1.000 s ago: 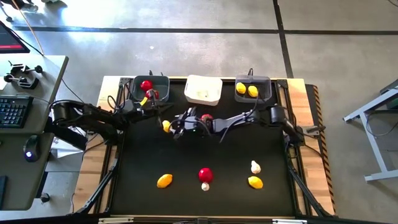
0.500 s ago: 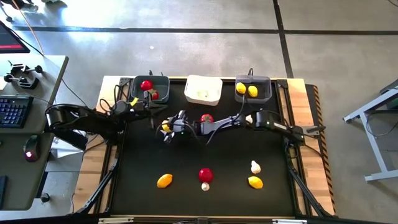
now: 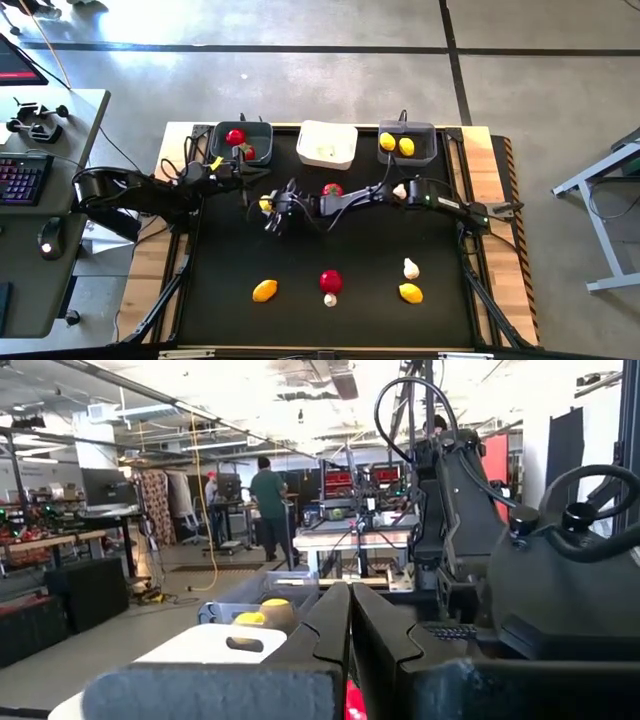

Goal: Sort produce into baskets
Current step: Put the top left yellow lemon into the transparent bin, then put the bottom right white garlic into the white bin, then put the bottom red tomato into the gray bin

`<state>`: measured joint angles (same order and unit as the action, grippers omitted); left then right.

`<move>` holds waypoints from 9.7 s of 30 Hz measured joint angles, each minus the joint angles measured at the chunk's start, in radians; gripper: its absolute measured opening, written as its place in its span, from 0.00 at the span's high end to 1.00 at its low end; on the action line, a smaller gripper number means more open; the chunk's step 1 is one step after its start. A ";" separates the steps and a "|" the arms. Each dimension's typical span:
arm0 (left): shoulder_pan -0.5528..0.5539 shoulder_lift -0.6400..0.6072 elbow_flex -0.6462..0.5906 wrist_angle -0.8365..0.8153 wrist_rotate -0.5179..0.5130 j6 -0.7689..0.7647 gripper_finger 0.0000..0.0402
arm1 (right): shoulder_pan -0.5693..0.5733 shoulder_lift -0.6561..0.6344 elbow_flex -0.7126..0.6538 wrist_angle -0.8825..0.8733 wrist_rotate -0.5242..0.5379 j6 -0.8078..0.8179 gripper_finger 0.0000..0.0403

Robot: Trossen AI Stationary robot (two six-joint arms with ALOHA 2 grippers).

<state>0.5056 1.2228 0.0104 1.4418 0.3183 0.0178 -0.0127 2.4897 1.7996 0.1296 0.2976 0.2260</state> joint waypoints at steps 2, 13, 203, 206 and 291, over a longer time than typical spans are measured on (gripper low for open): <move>0.000 0.000 0.000 -0.009 0.000 -0.010 1.00 | -0.001 -0.005 0.000 -0.004 -0.024 -0.012 0.57; -0.002 0.001 0.000 -0.039 -0.006 -0.032 1.00 | -0.012 -0.134 -0.002 -0.289 0.170 -0.123 0.62; -0.003 0.001 0.001 -0.067 -0.053 -0.033 1.00 | -0.144 -1.077 -0.765 -0.597 -0.147 0.143 0.78; -0.003 0.001 0.001 -0.068 -0.053 -0.047 1.00 | -0.232 -1.077 -0.765 -0.521 -0.147 0.052 0.78; -0.003 0.001 0.001 -0.109 -0.076 -0.040 1.00 | -0.162 -0.517 -0.482 0.084 -0.377 -0.214 1.00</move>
<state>0.5026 1.2240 0.0113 1.3325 0.2420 -0.0223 -0.1749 1.9728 1.3175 0.2140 -0.0792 0.0118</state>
